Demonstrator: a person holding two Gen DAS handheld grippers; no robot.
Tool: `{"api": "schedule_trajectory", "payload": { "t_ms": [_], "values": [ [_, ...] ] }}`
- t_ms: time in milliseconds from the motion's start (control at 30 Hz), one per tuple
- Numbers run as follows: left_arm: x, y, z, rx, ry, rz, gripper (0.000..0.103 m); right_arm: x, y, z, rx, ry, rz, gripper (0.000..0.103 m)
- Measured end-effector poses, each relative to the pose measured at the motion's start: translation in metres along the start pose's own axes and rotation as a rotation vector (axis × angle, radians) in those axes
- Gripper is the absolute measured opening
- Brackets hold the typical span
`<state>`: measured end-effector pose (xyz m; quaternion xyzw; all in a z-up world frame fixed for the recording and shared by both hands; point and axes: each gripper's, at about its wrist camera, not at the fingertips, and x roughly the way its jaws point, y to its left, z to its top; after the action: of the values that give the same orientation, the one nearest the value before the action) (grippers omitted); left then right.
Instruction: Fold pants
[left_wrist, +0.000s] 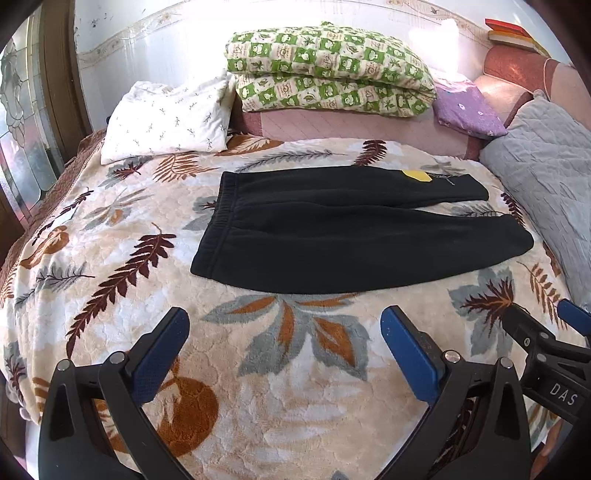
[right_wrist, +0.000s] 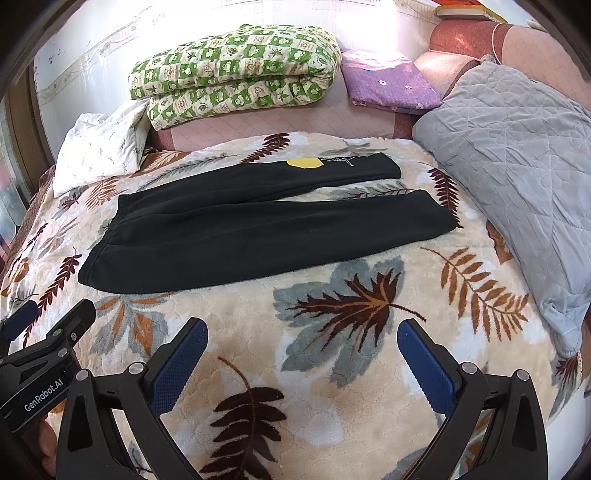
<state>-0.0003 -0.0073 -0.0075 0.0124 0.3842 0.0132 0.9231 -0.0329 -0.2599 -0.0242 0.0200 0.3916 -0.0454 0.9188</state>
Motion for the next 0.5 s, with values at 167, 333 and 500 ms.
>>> {"api": "schedule_trajectory", "payload": {
  "t_ms": [167, 333, 500],
  "values": [
    [-0.0027, 0.0014, -0.0019, -0.017, -0.015, 0.009, 0.103, -0.0004, 0.0001, 0.0001, 0.0, 0.001, 0.001, 0.103],
    [-0.0034, 0.0044, -0.0011, -0.03, -0.018, 0.009, 0.103, 0.0, 0.0, 0.0003, 0.0, 0.001, 0.0, 0.103],
    [-0.0034, 0.0034, -0.0004, -0.03, -0.018, 0.009, 0.103, -0.0002, 0.0015, 0.0004, -0.002, 0.001, 0.001, 0.103]
  ]
}}
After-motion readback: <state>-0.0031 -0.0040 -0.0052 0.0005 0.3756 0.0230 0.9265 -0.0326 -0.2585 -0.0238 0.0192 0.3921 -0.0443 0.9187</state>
